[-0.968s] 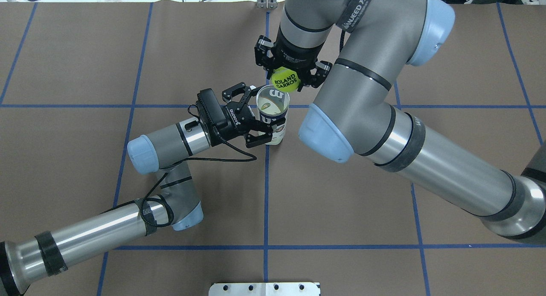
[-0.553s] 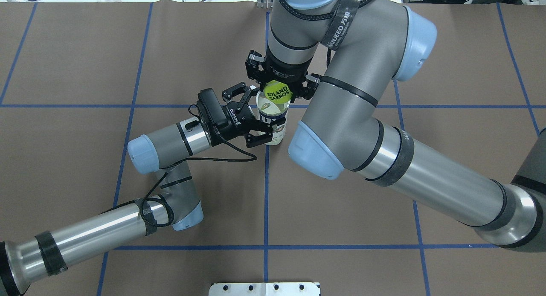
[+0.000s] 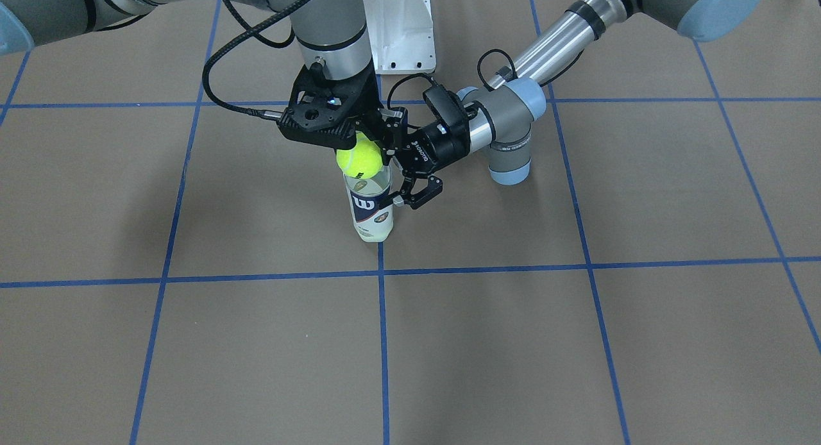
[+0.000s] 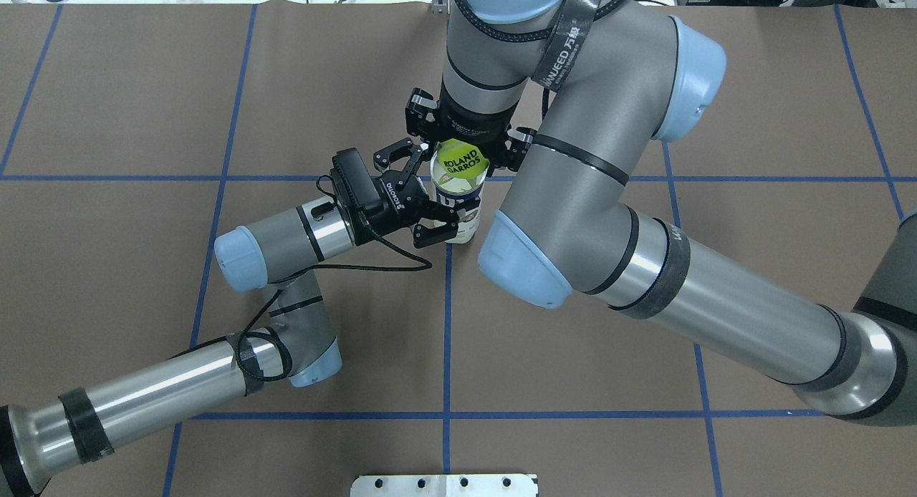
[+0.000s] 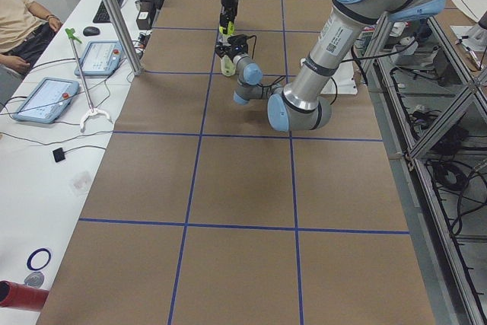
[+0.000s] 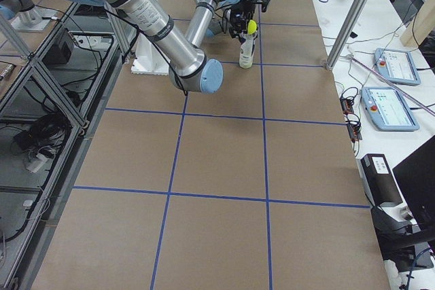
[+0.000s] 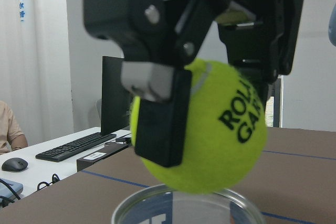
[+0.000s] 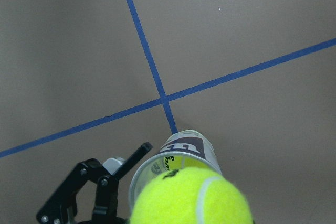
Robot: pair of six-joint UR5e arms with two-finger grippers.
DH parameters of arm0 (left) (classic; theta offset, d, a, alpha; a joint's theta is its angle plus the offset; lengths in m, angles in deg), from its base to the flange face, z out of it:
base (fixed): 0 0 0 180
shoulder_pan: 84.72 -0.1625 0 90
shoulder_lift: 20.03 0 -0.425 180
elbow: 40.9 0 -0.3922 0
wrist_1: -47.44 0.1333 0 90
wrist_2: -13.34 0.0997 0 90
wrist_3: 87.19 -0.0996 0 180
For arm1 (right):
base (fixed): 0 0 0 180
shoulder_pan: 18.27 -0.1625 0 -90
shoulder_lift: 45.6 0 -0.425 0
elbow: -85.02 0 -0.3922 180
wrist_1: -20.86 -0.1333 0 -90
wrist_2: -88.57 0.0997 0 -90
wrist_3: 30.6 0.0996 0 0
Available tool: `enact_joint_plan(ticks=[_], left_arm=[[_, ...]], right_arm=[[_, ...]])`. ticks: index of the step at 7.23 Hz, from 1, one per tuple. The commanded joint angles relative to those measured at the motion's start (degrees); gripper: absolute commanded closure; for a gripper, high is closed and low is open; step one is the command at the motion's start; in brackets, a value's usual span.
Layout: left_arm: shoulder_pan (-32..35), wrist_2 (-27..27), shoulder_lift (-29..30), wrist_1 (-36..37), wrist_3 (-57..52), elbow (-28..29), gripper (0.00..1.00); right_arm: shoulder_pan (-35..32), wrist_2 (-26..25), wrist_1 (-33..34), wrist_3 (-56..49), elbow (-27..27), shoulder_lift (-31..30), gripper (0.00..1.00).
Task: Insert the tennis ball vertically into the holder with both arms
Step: 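Lower the ball into the tube mouth and open the right gripper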
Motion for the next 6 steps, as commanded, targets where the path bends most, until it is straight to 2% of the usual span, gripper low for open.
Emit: enact_joint_plan(ticks=[1,4,6], left_arm=[[0.1,0.0,0.0,0.0,0.0,-0.1,0.01],[0.0,0.1,0.0,0.0,0.0,-0.2,0.01],[0.3,0.1,0.0,0.0,0.0,-0.2,0.01]], right_arm=[[0.0,0.0,0.0,-0.1,0.0,0.3,0.01],[-0.1,0.3,0.0,-1.4,0.3,0.0,0.01],[-4.0,0.9,0.1,-10.2,0.1,-2.2,0.01]])
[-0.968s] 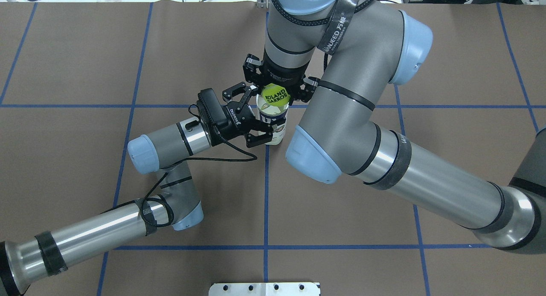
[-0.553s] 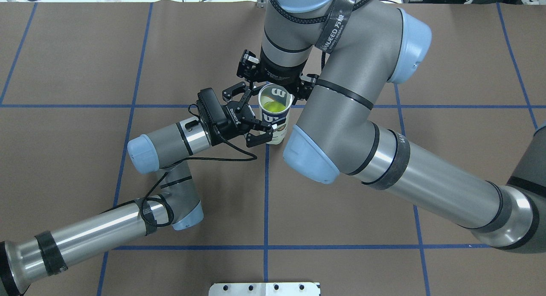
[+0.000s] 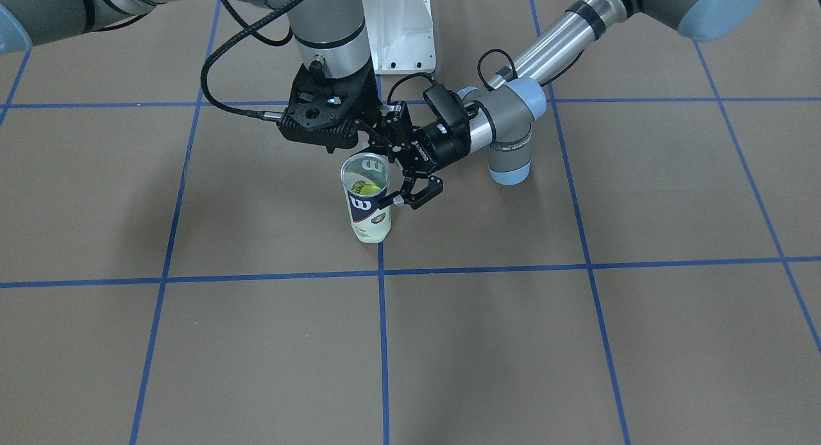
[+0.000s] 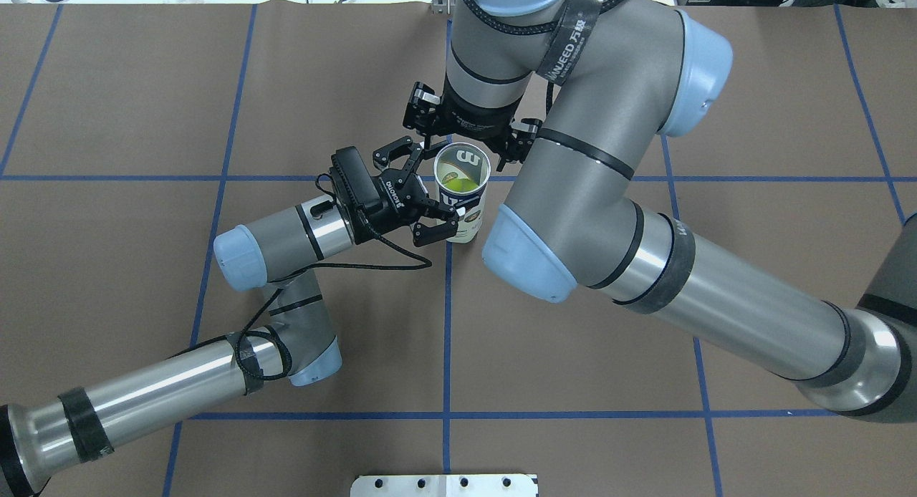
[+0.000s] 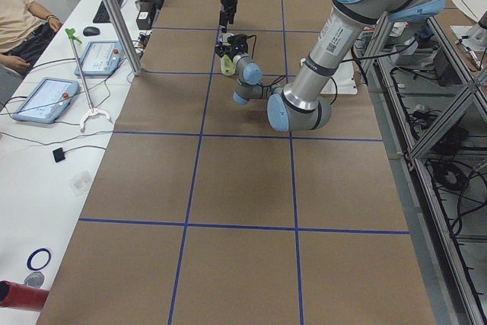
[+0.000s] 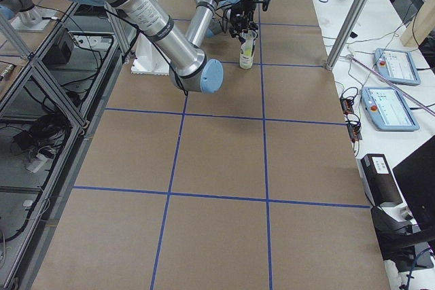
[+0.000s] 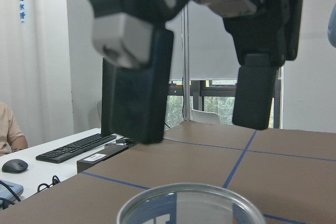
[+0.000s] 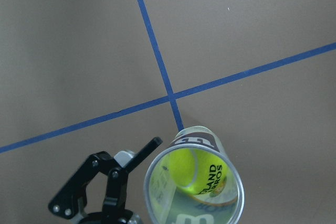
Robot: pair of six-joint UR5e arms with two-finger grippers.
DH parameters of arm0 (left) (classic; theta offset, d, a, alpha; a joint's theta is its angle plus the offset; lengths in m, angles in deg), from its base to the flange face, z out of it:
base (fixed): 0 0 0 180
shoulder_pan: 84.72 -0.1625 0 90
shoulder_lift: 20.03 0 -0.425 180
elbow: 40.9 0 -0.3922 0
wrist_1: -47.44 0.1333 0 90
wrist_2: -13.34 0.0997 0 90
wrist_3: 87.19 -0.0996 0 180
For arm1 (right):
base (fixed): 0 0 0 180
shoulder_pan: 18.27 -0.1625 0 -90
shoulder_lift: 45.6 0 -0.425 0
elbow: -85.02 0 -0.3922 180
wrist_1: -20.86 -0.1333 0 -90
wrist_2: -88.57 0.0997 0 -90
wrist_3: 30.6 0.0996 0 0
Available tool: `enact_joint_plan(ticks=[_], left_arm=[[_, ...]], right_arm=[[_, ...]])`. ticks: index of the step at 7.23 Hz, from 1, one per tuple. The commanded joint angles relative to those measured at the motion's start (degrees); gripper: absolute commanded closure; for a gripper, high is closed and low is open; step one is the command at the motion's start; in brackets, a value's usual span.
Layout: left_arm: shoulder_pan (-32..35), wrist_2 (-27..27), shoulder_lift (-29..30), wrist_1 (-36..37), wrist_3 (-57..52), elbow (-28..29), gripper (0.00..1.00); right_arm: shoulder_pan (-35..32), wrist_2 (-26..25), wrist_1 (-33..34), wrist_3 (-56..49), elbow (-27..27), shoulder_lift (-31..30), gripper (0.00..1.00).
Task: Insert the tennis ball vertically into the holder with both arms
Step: 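Lower the ball into the tube mouth and open the right gripper, then withdraw the right gripper while the left gripper releases the standing tube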
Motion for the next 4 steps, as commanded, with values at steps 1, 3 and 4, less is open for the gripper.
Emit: enact_joint_plan(ticks=[1,3,4], left_arm=[[0.5,-0.1,0.0,0.0,0.0,-0.5,0.01],[1.3,-0.1,-0.1,-0.1,0.3,-2.3,0.01],[1.3,-0.2,-0.1,-0.1,0.8,-3.1,0.01]], right_arm=[[-6.2,2.0,0.1,-11.2,-0.1,-3.6,0.01],[-16.4,9.5,-0.2,-29.6,-0.2,-11.1,0.01],[-20.6,11.1,-0.2,-37.8,-0.5,-14.4,0.01]])
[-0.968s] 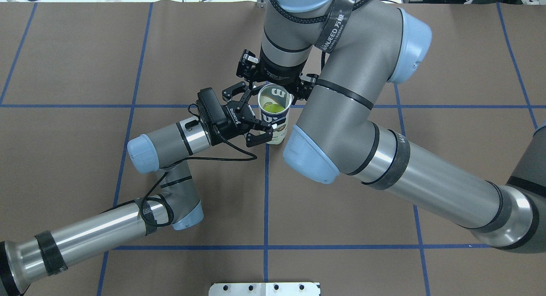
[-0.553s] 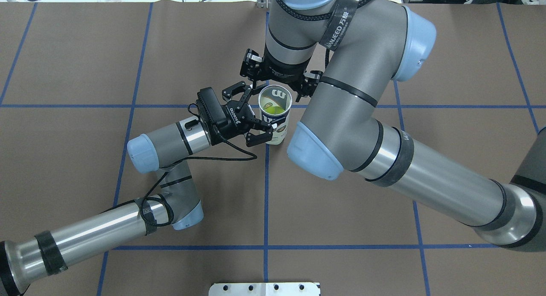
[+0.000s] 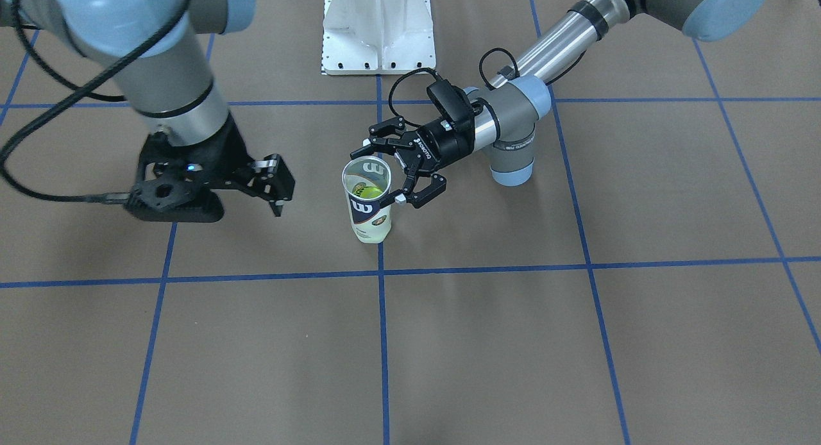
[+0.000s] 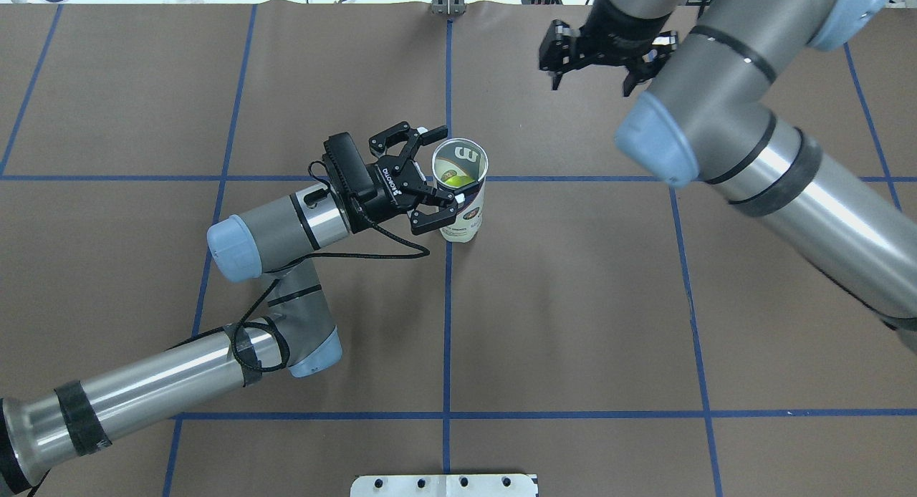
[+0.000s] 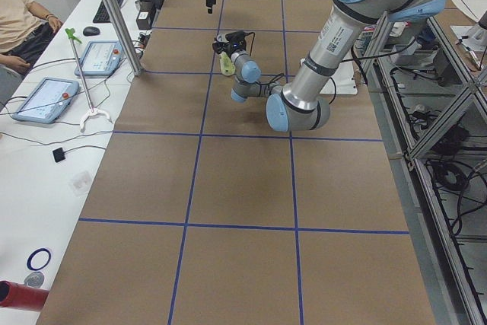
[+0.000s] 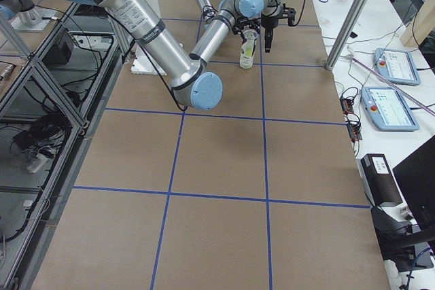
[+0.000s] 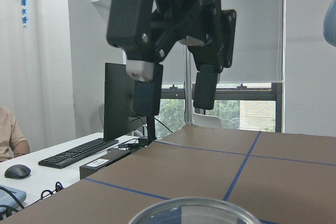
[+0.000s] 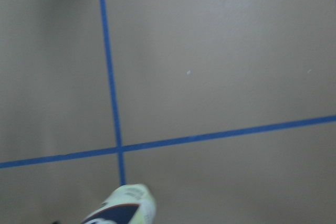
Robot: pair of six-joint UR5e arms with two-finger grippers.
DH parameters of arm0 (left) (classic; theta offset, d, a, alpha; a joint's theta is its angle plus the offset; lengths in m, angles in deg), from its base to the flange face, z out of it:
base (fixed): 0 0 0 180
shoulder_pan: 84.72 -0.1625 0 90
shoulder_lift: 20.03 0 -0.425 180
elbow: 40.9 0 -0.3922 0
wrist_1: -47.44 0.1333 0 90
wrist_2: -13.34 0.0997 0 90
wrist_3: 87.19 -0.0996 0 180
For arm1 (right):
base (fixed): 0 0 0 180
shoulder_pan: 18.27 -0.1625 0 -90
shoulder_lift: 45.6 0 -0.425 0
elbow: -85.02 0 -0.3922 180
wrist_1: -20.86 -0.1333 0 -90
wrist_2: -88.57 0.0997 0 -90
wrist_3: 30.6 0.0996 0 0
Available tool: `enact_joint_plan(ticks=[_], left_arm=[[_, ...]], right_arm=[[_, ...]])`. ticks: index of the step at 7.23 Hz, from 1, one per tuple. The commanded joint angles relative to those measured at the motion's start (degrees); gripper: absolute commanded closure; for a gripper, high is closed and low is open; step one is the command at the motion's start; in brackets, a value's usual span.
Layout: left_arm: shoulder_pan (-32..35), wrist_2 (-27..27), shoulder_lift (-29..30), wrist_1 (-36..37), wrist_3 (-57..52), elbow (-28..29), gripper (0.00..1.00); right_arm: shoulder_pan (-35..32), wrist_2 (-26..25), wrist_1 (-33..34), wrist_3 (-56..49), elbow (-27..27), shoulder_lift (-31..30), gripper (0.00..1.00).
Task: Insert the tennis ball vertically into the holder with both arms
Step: 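Withdraw the right gripper while the left gripper releases the standing tube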
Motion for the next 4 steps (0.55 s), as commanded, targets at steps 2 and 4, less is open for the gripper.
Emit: enact_joint_plan(ticks=[2,4], left_arm=[[0.3,0.0,0.0,0.0,0.6,-2.8,0.01],[2.8,-0.2,-3.1,0.6,0.8,-6.2,0.01]], right_arm=[[-10.5,3.2,-0.6,-21.5,-4.0,-6.9,0.01],[-15.2,4.3,-1.3,-31.8,-8.6,-8.9,0.01]])
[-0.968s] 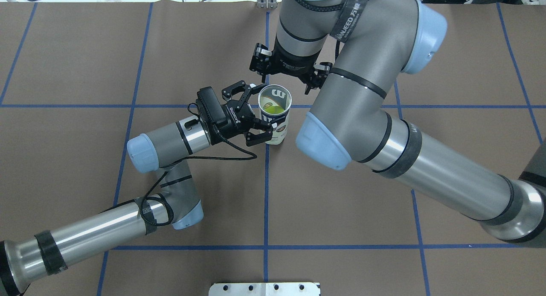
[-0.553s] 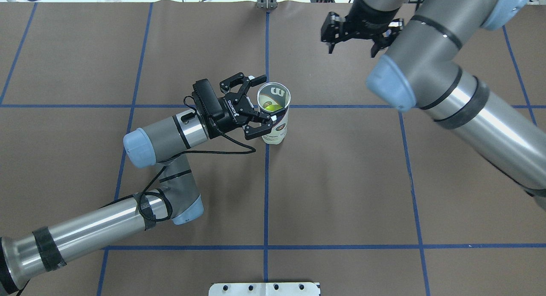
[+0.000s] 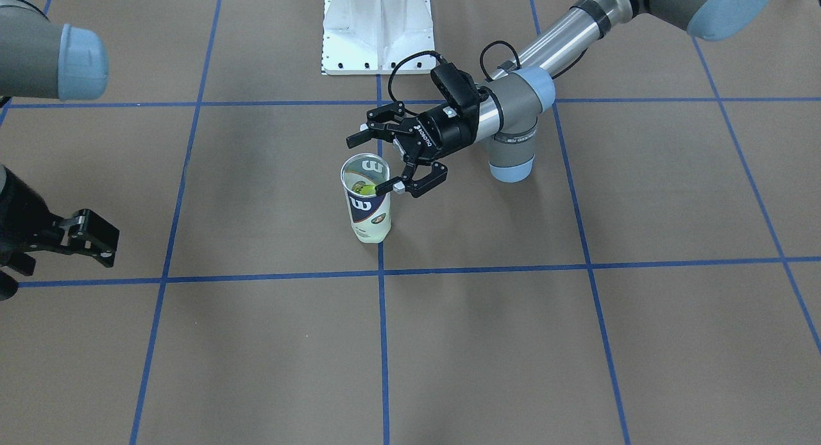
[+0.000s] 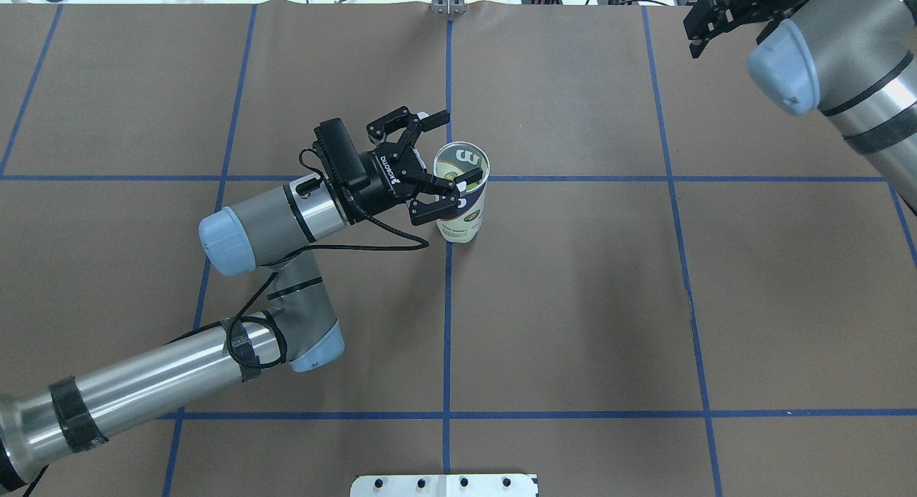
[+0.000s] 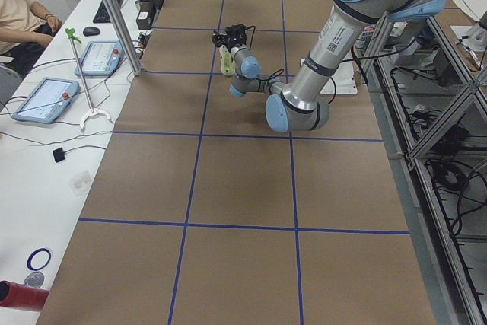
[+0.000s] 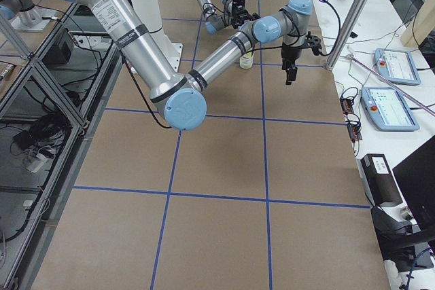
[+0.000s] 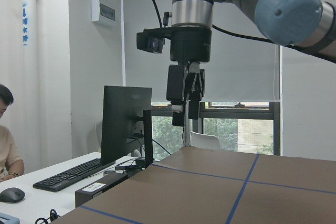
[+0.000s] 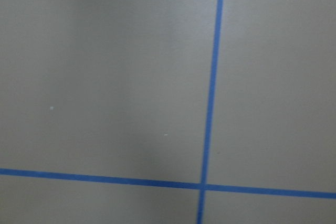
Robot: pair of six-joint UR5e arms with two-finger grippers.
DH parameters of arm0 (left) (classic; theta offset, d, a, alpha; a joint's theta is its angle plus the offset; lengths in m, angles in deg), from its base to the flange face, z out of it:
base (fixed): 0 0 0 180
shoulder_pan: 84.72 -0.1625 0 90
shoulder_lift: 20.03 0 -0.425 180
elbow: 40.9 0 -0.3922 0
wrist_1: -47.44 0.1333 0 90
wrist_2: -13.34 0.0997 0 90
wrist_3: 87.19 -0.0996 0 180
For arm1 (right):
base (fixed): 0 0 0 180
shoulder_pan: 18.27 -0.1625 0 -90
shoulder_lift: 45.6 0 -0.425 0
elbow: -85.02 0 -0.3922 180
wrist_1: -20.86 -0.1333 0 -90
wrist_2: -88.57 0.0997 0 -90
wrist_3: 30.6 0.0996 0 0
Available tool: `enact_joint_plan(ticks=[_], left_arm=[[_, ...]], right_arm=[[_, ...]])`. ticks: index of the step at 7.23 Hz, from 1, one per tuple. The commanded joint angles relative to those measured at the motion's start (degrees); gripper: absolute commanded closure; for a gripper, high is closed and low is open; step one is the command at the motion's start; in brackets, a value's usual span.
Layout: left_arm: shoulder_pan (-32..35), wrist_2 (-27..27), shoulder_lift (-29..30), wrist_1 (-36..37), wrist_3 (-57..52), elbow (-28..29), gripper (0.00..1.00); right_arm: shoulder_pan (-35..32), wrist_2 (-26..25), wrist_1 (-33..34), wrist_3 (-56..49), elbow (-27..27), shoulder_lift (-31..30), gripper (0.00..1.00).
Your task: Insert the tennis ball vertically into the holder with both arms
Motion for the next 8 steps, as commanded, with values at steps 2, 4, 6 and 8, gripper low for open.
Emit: enact_joint_plan(ticks=[2,4,6,8], left_arm=[[6.2,-0.8,-10.8,7.7,0.1,-10.4,0.01],[10.7,-3.7,-16.5,15.2,0.1,-14.9,0.01],[17.7,-14.0,-19.0,23.8,1.3,-15.1,0.01],[31.3,-38.9,-20.1,44.5,1.7,-19.8,0.01]], right_arm=[[-9.3,3.4,-7.4,-18.4,-7.1,-8.4,0.01],[-13.8,3.8,-10.4,-26.8,-7.8,-15.5,0.01],[-16.5,5.4,-17.8,-28.2,-7.5,-24.1,0.01],[-18.5,7.6,-18.7,-28.1,-5.3,-29.5,0.01]])
